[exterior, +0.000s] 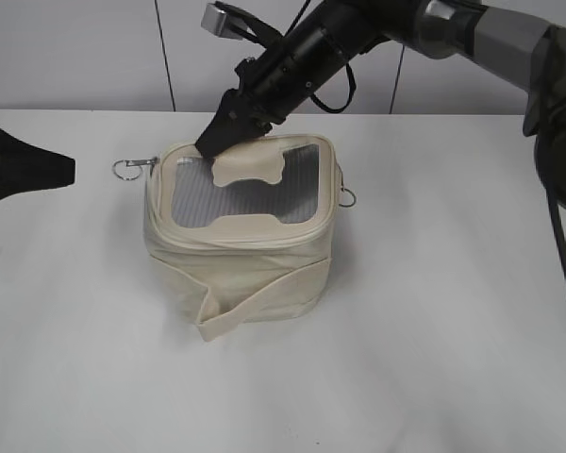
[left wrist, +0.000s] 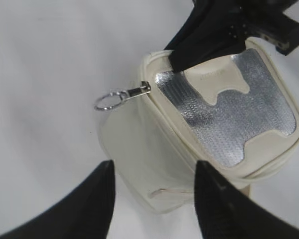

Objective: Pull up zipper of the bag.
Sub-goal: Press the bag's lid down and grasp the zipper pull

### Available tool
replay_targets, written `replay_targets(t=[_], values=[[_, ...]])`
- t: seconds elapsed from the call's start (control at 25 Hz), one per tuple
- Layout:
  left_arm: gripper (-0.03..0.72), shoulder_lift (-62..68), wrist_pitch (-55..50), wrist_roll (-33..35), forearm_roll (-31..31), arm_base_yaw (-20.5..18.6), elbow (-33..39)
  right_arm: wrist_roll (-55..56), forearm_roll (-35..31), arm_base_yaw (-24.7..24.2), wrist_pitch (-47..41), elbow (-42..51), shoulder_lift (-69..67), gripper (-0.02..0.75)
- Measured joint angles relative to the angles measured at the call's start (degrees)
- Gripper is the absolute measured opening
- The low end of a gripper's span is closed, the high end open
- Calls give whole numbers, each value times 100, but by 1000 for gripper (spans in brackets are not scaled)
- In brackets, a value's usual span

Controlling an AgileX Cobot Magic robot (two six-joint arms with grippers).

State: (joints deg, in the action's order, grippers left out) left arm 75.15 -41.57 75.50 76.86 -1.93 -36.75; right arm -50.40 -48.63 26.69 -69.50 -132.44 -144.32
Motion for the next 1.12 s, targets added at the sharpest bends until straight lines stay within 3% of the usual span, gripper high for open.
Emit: replay_targets(t=[0.12,0.24,0.36,0.44,0.76,1.12], values=[[419,436,-414,866,563,-378,-30,37,4,0,-7,-13,0,57],[422,870,-580,1819,749,-534,-227,76,37,0,-14,-34,0,57],[422,1148,-479,3025,762,-407,-499,119,44,0,-19,-45,0,57],[424,1213,-73,3641,743,-112,-633,153,45,0,-19,-45,0,57],[433,1243,1654,4050,134,1146,-698,227,50,0,-19,-45,0,56],[432,1752,1896,4084,98,1247,-997,237,67,6,-19,-51,0,55]])
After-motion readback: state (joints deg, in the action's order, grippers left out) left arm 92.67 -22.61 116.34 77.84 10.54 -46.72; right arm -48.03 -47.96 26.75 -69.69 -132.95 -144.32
